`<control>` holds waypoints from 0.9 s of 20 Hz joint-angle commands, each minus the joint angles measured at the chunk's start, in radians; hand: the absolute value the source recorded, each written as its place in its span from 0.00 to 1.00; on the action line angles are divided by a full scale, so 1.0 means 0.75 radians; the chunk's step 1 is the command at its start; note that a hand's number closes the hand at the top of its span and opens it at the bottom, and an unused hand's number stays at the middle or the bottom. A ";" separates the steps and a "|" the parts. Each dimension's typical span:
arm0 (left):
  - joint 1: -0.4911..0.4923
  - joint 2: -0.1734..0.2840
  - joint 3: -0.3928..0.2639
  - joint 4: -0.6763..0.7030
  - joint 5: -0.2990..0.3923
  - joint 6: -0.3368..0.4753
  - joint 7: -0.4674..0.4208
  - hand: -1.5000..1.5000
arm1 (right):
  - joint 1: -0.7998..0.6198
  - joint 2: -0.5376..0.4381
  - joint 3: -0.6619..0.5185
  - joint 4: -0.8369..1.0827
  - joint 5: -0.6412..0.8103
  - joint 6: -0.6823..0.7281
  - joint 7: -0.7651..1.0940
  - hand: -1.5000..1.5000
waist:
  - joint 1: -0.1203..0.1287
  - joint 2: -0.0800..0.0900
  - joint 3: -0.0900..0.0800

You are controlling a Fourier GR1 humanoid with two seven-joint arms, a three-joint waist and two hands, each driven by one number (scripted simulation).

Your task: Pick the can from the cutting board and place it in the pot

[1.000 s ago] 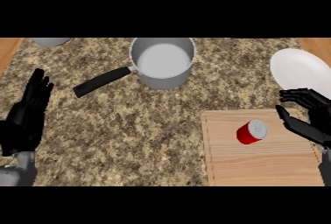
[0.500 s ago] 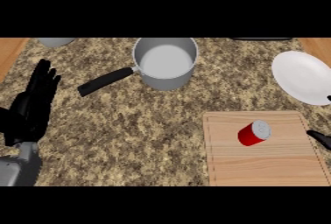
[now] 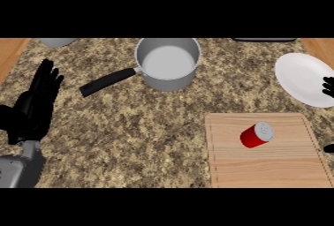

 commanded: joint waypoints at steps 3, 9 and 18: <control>-0.007 -0.017 -0.024 -0.057 -0.035 0.031 0.053 0.50 | -0.075 -0.061 0.185 -0.179 0.115 0.116 0.271 0.00 | -0.001 -0.006 0.000; 0.008 -0.060 0.011 0.067 -0.060 -0.032 -0.076 0.50 | -0.131 -0.025 0.172 -0.268 0.065 0.235 0.518 0.00 | -0.013 -0.001 0.001; -0.134 -0.128 0.045 0.148 -0.116 -0.040 -0.010 0.50 | -0.049 0.187 0.178 -0.375 0.196 0.175 0.625 0.00 | -0.014 0.002 0.002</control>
